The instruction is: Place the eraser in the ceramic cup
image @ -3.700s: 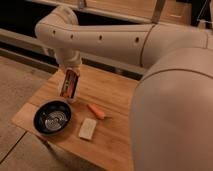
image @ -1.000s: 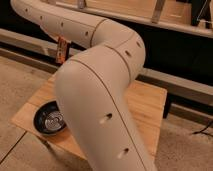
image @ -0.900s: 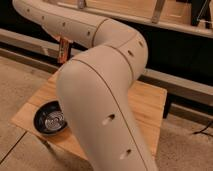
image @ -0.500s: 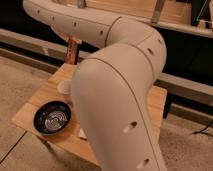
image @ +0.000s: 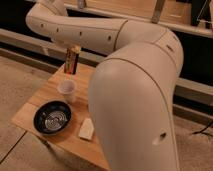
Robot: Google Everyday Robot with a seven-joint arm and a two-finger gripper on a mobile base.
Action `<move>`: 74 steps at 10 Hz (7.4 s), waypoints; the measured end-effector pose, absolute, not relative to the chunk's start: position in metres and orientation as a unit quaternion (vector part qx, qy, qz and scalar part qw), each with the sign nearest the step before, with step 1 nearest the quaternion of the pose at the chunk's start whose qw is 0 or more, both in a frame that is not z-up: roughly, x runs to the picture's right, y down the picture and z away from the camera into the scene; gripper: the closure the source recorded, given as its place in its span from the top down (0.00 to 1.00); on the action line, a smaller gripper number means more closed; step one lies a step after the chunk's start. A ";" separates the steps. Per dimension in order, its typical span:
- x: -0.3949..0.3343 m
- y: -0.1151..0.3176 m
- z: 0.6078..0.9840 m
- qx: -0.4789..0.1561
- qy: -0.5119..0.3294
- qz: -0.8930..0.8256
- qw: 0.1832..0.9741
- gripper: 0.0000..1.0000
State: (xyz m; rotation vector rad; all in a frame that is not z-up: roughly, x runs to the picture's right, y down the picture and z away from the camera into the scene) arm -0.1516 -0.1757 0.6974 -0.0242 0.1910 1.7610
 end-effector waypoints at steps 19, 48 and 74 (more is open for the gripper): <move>-0.151 -0.133 0.706 -0.025 0.088 0.769 0.633 0.00; -0.265 -0.165 0.720 0.004 0.022 0.710 0.704 0.00; -0.187 -0.157 0.743 0.050 0.070 0.725 0.683 0.00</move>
